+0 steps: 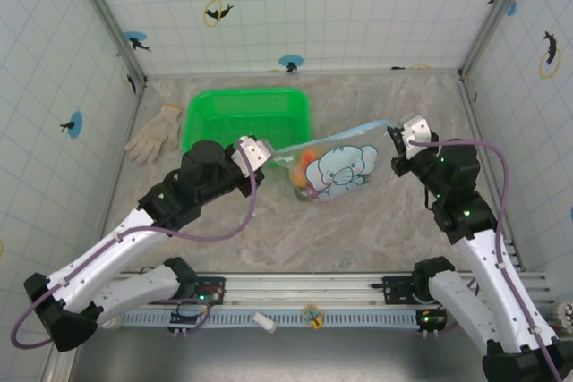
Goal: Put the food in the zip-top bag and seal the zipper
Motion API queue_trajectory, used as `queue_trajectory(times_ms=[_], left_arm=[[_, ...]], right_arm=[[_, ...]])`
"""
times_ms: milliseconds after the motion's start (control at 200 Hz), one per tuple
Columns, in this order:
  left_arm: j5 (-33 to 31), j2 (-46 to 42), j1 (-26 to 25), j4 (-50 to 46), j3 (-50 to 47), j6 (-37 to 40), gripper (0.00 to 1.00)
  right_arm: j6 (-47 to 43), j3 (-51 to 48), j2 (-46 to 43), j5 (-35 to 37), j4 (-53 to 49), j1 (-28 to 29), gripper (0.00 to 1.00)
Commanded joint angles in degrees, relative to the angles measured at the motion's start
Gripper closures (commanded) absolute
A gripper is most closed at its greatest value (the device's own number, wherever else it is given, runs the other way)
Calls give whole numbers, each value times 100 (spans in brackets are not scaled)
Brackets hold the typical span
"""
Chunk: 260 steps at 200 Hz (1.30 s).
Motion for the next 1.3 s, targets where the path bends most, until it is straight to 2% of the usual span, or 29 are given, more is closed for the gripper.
queue_trajectory(times_ms=[0,25,160,210,300,450,515,605,726,826,951,1041,1081,1166,1216,1251,1296], left_arm=[[-197,-172,165,-181,-16,-60,100],[-119,-152,160,-183,-8,-41,100],[59,-3,160,-277,-28,50,100],[88,8,160,-300,-105,94,100],[208,-58,160,-279,-215,159,100],[349,-96,160,-303,-159,238,100],[492,-79,160,-382,-117,257,100],[608,-86,160,-447,-99,266,100],[578,-155,152,-442,-173,286,100],[552,-193,158,-447,-191,314,100],[585,-241,153,-445,-206,319,100],[594,-264,155,-451,-226,336,100],[583,-292,155,-445,-243,335,100],[543,-339,158,-438,-291,337,100],[519,-368,155,-416,-303,329,100],[514,-393,156,-414,-301,312,100],[521,-435,159,-393,-309,266,92]], right_arm=[[148,-101,-144,400,397,-148,100],[184,-95,-159,222,384,-145,99],[397,0,-362,4,446,-97,62],[418,89,-439,-196,426,-87,56],[243,477,-301,-930,12,-38,55],[-412,1341,378,-1920,-1112,538,54],[-719,1705,762,-2104,-1637,825,54],[-1117,2095,1252,-1910,-2294,1479,54],[-1429,2445,1953,-1613,-3032,2250,48],[-1559,2626,2507,-1204,-3384,2539,44],[-1642,2445,2778,-505,-3087,2562,44],[-1652,2404,2868,-320,-2939,2523,50],[-1679,2388,2870,-355,-2907,2520,59],[-1745,2386,2848,-389,-2930,2530,88],[-1777,2377,2789,-414,-2953,2528,99],[-1782,2368,2723,-428,-2951,2525,100],[-1767,2379,2621,-460,-2959,2531,100]])
